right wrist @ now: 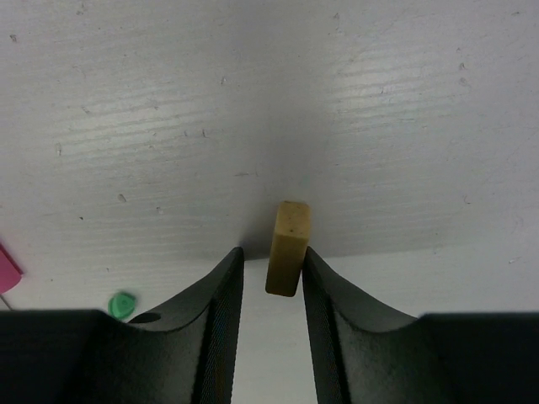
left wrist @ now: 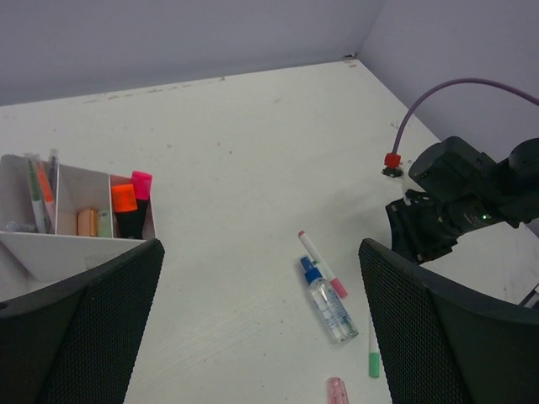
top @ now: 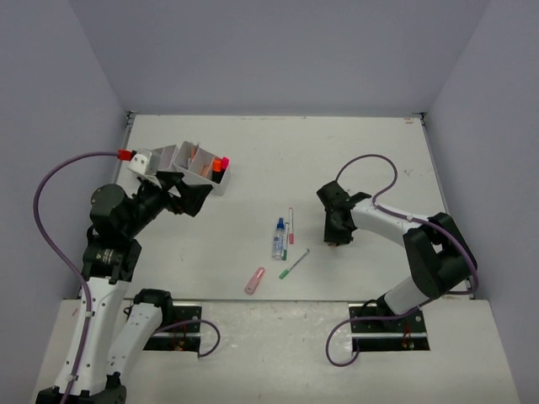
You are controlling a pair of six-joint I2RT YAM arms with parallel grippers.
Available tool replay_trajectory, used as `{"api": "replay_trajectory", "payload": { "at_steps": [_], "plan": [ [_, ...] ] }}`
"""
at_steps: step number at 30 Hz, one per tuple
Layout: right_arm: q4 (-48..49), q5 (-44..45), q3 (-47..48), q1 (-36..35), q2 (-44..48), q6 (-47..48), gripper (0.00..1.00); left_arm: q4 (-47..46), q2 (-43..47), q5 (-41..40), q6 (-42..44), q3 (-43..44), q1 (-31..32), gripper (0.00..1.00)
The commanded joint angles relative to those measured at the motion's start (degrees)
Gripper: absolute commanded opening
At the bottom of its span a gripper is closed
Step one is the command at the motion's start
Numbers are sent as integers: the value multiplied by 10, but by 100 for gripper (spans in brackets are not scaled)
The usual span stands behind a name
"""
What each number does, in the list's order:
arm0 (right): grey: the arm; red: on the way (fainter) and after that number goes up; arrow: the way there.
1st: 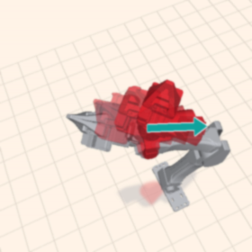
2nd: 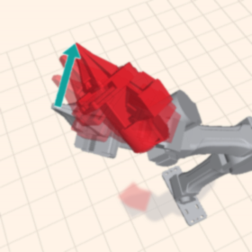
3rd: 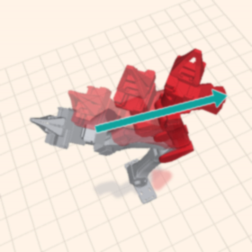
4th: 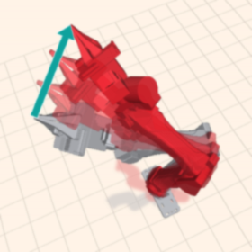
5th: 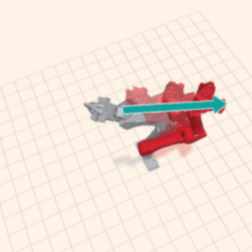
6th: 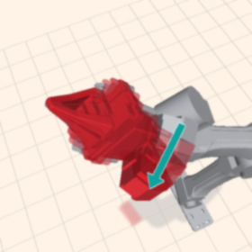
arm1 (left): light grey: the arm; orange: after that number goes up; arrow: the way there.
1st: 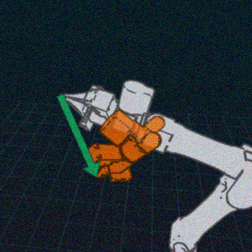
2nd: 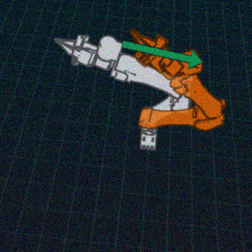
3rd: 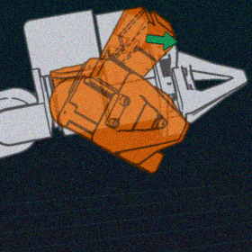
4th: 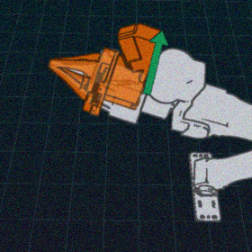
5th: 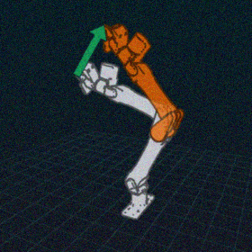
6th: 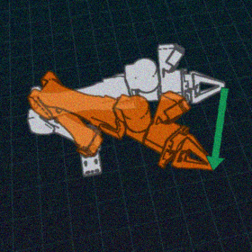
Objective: Sort the stationery into containers
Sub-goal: Pick up the stationery from the center of the board.
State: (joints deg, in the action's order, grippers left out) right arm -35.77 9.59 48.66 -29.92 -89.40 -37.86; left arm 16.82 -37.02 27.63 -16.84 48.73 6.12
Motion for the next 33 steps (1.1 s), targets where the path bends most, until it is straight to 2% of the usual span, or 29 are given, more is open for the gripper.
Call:
{"api": "replay_trajectory", "payload": {
  "at_steps": [1,2,3,5,9,12,14,15,17,21,26,29,32,33],
  "plan": [
    [-5,1,5,3,-1,5,10,-24,-5,19,2,8,4,100],
    [-8,2,9,3,2,8,3,-26,-7,18,-1,7,4,100],
    [-10,3,14,2,9,13,0,-30,-11,16,-8,2,4,100],
    [-14,4,27,-7,31,25,0,-43,-24,13,-26,-14,5,100],
    [18,-42,63,-82,120,77,0,-116,-77,57,-98,-64,19,100],
    [122,-200,48,-139,209,139,0,-263,-89,115,-189,-121,73,100],
    [246,-315,17,-141,256,147,0,-472,-95,186,-251,-182,132,100],
    [281,-400,-7,-142,285,142,0,-528,-102,198,-290,-193,154,100],
    [350,-494,-15,-141,303,132,0,-616,-114,214,-299,-195,220,100],
    [405,-598,-25,-141,331,116,0,-634,-136,212,-279,-177,287,100],
    [406,-614,-21,-141,368,118,0,-657,-158,194,-281,-172,339,94],
    [396,-611,-17,-142,379,121,0,-664,-168,183,-284,-169,346,85],
    [388,-604,-16,-141,386,122,0,-669,-175,175,-287,-165,353,70],
    [387,-603,-17,-141,388,123,0,-669,-178,173,-290,-164,353,69]
  ]
}}
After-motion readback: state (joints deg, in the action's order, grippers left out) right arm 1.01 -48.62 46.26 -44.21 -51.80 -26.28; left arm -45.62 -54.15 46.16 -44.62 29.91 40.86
